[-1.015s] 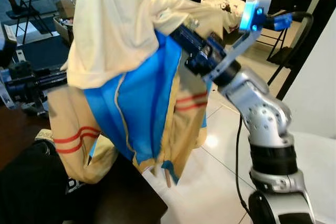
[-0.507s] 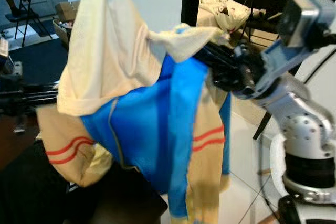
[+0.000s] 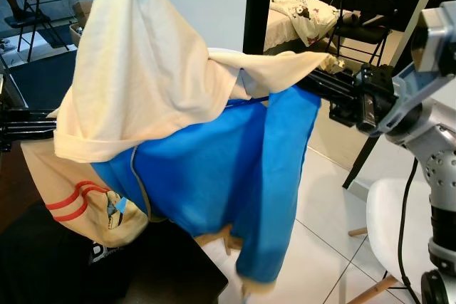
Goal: Hang hanger
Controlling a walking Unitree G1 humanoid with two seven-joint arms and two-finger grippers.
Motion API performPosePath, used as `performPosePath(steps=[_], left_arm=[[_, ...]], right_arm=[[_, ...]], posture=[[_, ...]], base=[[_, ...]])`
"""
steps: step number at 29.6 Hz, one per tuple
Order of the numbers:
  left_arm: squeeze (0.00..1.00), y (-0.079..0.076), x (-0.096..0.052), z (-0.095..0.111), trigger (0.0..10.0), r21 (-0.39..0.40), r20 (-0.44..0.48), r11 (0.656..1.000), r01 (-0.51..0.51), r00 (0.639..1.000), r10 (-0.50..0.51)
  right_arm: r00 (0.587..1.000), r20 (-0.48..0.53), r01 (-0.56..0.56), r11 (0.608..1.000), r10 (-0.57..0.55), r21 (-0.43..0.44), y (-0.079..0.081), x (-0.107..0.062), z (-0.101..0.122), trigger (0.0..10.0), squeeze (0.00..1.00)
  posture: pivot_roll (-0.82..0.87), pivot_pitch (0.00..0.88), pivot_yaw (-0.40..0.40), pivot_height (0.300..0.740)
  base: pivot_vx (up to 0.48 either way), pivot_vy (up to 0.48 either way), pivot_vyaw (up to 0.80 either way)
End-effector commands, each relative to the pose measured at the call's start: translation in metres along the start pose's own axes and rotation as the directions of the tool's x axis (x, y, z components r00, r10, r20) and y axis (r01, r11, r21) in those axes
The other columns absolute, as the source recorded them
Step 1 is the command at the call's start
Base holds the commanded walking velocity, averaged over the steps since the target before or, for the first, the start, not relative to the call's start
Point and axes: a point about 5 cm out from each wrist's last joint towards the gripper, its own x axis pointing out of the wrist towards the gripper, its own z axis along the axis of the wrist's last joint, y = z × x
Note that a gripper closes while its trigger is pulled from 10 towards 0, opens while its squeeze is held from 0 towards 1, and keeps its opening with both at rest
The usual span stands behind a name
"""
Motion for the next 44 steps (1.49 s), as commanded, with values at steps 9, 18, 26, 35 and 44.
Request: performPosePath(steps=[9, 18, 26, 35, 44], left_arm=[[0.00, -0.007, 0.023, -0.009, 10.0, -0.023, 0.027, 0.996, 0.086, 0.996, -0.086], [0.00, 0.006, 0.045, -0.015, 10.0, -0.016, 0.127, 0.999, -0.051, 0.991, 0.053], [0.00, 0.017, 0.047, -0.001, 10.0, 0.016, 0.229, 0.995, -0.102, 0.969, 0.096], [0.00, 0.015, 0.040, 0.012, 10.0, 0.034, 0.289, 0.999, -0.039, 0.957, 0.028], [0.00, 0.013, 0.042, 0.006, 10.0, 0.019, 0.301, 0.999, -0.051, 0.953, 0.043]], right_arm=[[0.989, 0.084, -0.119, 0.993, 0.121, -0.019, 0.016, 0.033, 0.005, 0.0, 0.00], [0.928, 0.208, -0.331, 0.940, 0.308, 0.085, 0.053, 0.066, 0.002, 0.0, 0.00], [0.924, -0.009, -0.372, 0.906, 0.381, 0.204, 0.086, 0.070, -0.053, 0.0, 0.00], [0.960, -0.214, -0.149, 0.977, 0.180, 0.154, 0.068, 0.062, -0.080, 10.0, 1.00], [0.950, -0.208, -0.218, 0.972, 0.232, 0.085, 0.061, 0.037, -0.052, 10.0, 1.00]], posture=[[0.09, 0.000, 0.006, 0.740], [0.09, 0.000, 0.011, 0.740], [0.08, 0.000, 0.013, 0.740], [0.08, 0.000, 0.020, 0.740], [0.07, 0.000, 0.013, 0.740]], base=[[0.000, 0.000, 0.00], [0.000, 0.000, 0.00], [0.000, 0.000, 0.00], [0.000, 0.000, 0.00], [0.000, 0.000, 0.00]])
